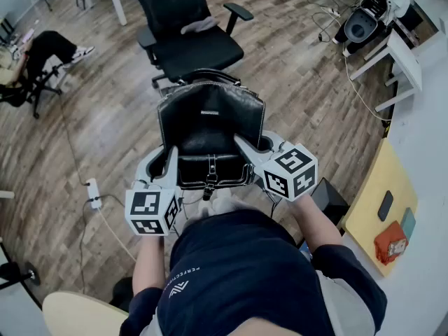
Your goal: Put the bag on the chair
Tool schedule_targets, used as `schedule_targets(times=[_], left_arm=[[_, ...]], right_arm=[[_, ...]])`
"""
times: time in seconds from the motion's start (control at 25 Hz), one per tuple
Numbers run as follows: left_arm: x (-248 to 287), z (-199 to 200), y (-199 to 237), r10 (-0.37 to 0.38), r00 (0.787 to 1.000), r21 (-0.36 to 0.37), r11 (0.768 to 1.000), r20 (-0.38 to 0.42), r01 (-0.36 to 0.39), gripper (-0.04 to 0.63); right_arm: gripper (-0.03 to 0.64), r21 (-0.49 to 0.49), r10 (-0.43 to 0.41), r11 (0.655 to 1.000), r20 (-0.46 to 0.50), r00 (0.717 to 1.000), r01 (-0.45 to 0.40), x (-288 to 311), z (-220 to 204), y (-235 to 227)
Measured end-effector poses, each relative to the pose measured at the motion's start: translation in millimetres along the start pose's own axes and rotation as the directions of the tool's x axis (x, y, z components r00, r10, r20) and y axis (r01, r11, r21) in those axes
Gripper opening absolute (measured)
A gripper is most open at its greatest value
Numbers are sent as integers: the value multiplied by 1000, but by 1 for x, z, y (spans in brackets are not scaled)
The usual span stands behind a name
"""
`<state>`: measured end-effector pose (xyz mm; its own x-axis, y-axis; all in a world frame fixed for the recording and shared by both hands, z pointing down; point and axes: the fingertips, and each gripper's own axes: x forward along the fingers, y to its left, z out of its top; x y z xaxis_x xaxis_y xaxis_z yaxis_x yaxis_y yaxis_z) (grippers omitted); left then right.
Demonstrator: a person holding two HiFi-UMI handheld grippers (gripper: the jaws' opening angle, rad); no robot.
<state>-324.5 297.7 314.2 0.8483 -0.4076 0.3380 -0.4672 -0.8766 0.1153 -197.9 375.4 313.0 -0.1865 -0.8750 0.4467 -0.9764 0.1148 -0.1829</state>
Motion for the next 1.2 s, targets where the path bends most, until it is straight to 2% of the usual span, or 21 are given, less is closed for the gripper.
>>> schedule_targets(times=[0.32,0.64,0.8,1.2], left_arm=[[-5,-6,11,28,1000,20,999,-2,-27,55],[15,-19,14,44,998,1,999,-53,-44,55],[45,-14,23,63,996,-24,998,-66,-64,55],[139,11,15,96,993,-49,994,-67,-100,57]], right_arm=[[21,16,10,1000,4,1000,-10,12,-5,7],[23,56,36,998,-31,999,-34,29,-18,-12],[23,62,50,997,-44,998,-47,47,-10,-38],[21,66,90,994,-56,994,-87,65,13,-131]])
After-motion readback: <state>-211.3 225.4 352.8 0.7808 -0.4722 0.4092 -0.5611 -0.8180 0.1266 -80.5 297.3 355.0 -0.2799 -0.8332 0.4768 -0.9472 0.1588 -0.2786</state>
